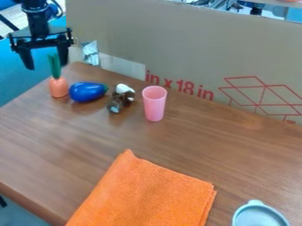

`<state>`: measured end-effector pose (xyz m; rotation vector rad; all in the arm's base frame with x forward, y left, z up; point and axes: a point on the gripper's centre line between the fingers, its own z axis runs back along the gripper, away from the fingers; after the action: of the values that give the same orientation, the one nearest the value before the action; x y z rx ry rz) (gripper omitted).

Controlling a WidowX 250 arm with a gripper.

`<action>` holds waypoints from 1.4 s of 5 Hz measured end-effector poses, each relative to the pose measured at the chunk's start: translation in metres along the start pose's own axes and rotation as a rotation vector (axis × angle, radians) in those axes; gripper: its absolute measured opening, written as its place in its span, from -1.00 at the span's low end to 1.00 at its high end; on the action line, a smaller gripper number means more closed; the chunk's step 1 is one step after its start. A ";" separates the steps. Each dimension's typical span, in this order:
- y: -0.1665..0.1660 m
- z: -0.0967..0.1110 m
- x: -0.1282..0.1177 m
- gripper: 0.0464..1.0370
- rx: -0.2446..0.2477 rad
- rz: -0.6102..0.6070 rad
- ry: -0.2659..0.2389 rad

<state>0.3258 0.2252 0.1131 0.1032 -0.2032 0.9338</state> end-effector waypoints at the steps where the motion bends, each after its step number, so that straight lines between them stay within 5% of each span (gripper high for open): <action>1: -0.001 0.000 0.004 0.93 -0.011 0.022 -0.012; 3: -0.010 -0.010 0.016 0.93 -0.030 0.050 -0.027; 5: -0.017 -0.018 0.023 0.86 0.039 0.086 -0.055; 7: -0.021 -0.021 0.021 -0.30 0.023 0.088 -0.056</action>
<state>0.3581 0.2328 0.0968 0.1427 -0.2503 1.0217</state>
